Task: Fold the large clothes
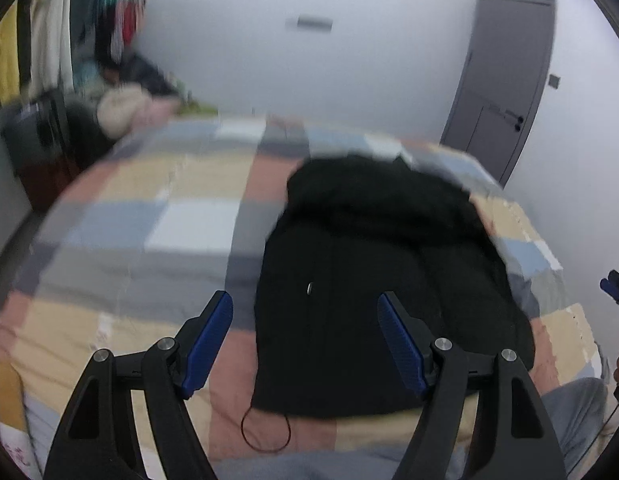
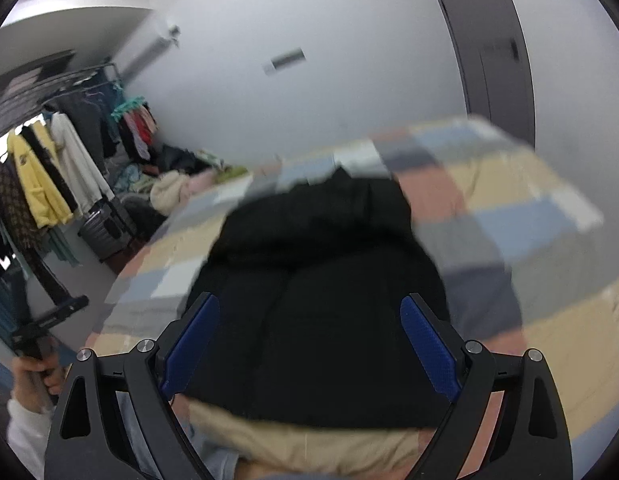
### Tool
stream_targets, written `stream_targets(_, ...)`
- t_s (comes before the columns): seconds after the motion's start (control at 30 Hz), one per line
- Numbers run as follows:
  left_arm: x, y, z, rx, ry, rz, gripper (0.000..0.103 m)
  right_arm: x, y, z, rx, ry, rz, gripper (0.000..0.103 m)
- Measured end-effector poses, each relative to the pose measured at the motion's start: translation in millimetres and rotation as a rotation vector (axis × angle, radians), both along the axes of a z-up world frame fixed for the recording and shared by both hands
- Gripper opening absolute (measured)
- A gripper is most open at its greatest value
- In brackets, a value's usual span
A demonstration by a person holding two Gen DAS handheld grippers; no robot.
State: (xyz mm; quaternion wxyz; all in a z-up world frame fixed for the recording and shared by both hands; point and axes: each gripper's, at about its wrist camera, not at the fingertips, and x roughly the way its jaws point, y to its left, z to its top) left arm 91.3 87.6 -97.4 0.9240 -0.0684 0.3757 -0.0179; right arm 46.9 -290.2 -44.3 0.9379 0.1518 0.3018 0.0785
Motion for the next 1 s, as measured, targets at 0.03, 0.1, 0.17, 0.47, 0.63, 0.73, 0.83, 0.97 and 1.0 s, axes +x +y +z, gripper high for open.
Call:
stream_targets(0.03, 6, 3, -10, -0.006, 0.027, 0.002, 0.075, 2, -5, -8, 0.007, 0.024, -0.002, 0.092)
stream_targets(0.1, 17, 10, -35, -0.042, 0.098, -0.011, 0.075, 9, -16, -24, 0.001, 0.083, -0.006, 0.092)
stream_targets(0.17, 29, 16, -57, -0.074, 0.171, -0.026, 0.075, 14, -26, -38, -0.001, 0.139, -0.003, 0.092)
stream_targets(0.47, 68, 36, -123, -0.260, 0.402, -0.049, 0.075, 28, -61, -86, 0.065, 0.353, 0.037, 0.092)
stream_targets(0.63, 84, 40, -143, -0.303, 0.483, -0.053, 0.075, 43, -77, -111, 0.123, 0.451, 0.031, 0.092)
stream_targets(0.73, 92, 42, -153, -0.313, 0.521, -0.048, 0.075, 54, -84, -122, 0.143, 0.500, 0.035, 0.092)
stream_targets(0.83, 102, 43, -166, -0.311, 0.557, -0.042, 0.075, 66, -88, -134, 0.135, 0.549, 0.056, 0.092)
stream_targets(0.97, 113, 45, -186, -0.315, 0.614, -0.019, 0.075, 81, -95, -157, 0.151, 0.622, 0.081, 0.092)
stream_targets(1.0, 116, 46, -191, -0.308, 0.627, -0.001, 0.075, 85, -97, -165, 0.167, 0.645, 0.096, 0.092)
